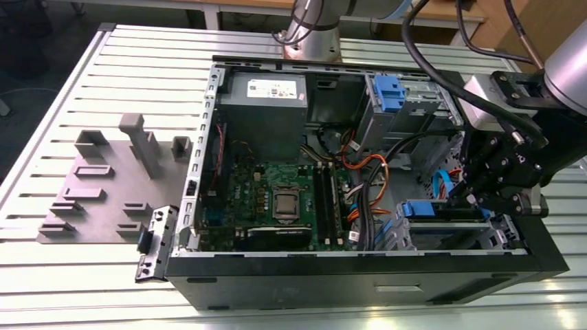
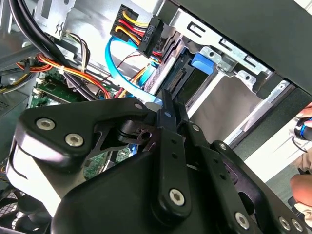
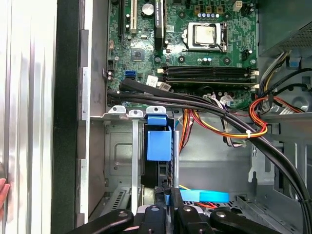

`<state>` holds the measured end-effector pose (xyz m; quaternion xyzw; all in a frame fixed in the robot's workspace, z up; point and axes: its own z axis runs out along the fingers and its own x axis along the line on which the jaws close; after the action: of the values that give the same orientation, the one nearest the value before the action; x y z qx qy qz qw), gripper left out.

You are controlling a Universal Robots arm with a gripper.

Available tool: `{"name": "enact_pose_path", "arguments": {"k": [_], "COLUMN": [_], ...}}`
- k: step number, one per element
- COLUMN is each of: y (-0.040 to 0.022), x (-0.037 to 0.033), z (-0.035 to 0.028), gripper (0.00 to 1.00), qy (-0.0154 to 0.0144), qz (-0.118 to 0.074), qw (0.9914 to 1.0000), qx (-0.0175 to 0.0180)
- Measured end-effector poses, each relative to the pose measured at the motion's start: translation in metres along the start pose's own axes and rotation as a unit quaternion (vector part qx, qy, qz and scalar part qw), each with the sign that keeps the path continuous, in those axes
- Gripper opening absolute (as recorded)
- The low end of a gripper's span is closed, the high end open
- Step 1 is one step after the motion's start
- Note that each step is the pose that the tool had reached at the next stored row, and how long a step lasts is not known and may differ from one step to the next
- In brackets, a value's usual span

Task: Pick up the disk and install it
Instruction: 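Insert the first disk wire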

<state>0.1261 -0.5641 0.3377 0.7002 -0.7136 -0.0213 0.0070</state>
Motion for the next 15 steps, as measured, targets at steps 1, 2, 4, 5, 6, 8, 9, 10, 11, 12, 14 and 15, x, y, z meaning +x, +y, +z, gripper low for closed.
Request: {"name": "enact_pose_path", "arguments": {"k": [1,2,4,5,6,8,9,10,11,12,14,15], "y": [0.0,0.0,0.0,0.0,-0.0001,-0.0001,-0.0001,-0.0001,-0.0001,-0.0001,-0.0001,-0.0001], "x": [0.0,0.0,0.0001,0.0001,0.0001,0.0001,0.0001,0.0001,0.0001,0.0001,0.0001,0.0001], "z": [0.0,0.0,0.0007,0.0011,0.0013,0.0014,0.0016,0.002,0.0026,0.0031,0.0034,0.0035], "gripper": [0.16,0.16,0.16,0.16,0.16,0.16,0.16,0.16,0.16,0.16,0.16,0.16], "qy": [0.0001,0.0001,-0.0001,-0.0001,0.0001,0.0001,0.0001,-0.0001,-0.0003,-0.0002,0.0,0.0001], "qz": [0.0,0.0,0.0,0.0,0.0,0.0,0.0,0.0,0.0,0.0,0.0,0.0], "qw": [1.0,1.0,1.0,1.0,1.0,1.0,1.0,1.0,1.0,1.0,1.0,1.0], "qx": [0.0,0.0,0.0,0.0,0.0,0.0,0.0,0.0,0.0,0.0,0.0,0.0]}}
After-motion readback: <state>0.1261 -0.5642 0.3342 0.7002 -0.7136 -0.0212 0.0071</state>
